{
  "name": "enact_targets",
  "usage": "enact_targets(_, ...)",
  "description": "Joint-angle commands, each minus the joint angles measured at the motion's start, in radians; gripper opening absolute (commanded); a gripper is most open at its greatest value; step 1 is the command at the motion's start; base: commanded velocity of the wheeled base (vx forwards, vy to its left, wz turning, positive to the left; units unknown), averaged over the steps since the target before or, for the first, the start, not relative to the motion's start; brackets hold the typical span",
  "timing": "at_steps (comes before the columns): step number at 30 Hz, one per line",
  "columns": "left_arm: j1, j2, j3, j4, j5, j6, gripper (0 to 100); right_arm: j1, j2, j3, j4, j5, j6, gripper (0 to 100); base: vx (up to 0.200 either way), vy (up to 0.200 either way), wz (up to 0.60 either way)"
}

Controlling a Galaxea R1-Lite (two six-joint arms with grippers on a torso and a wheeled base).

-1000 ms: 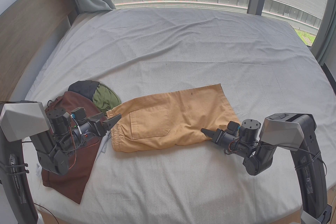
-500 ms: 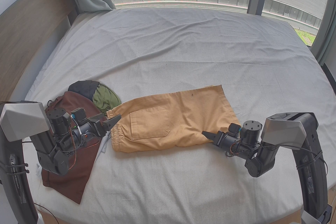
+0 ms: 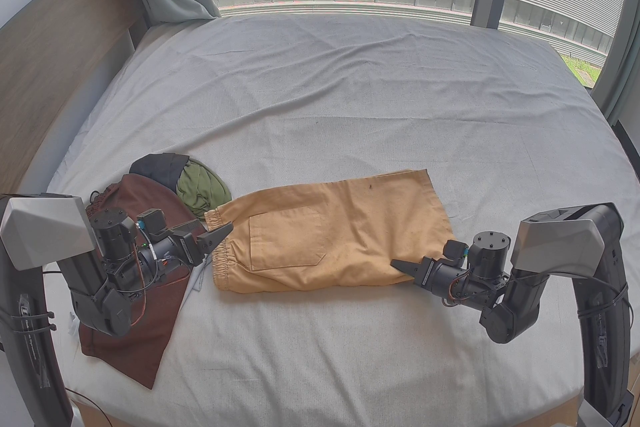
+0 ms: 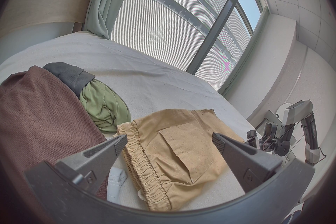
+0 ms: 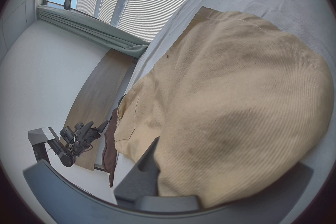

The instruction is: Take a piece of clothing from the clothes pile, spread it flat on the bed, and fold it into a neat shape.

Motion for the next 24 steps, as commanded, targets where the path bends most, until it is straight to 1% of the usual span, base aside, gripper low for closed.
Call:
enact_targets(1,0.000,-0.001,0.000,0.000,-0.001,-0.002,100,0.001,-0.051,0.058,-0.001,0.000,-0.017,0,0.000,0.000,0.00)
enact_targets(7,0.005,0.002,-0.006,-0.001,0.002,0.003,100,-0.001,-0.078,0.125,-0.010,0.000,-0.023,0,0.000,0.000,0.00)
enact_targets(11,0.008,-0.003,-0.009,-0.001,-0.001,0.000,100,-0.003,-0.104,0.181,-0.010,0.000,-0.069,0,0.000,0.000,0.00)
enact_targets(17,0.008,0.002,-0.006,0.000,-0.003,-0.002,100,-0.010,-0.126,0.248,-0.010,0.000,-0.098,0,0.000,0.000,0.00)
enact_targets(20,0.006,-0.001,-0.007,0.000,-0.015,-0.005,100,-0.012,-0.138,0.292,-0.012,0.000,-0.115,0,0.000,0.000,0.00)
enact_targets(24,0.008,-0.023,0.003,0.000,-0.038,-0.031,100,-0.022,-0.146,0.349,-0.012,0.000,-0.161,0,0.000,0.000,0.00)
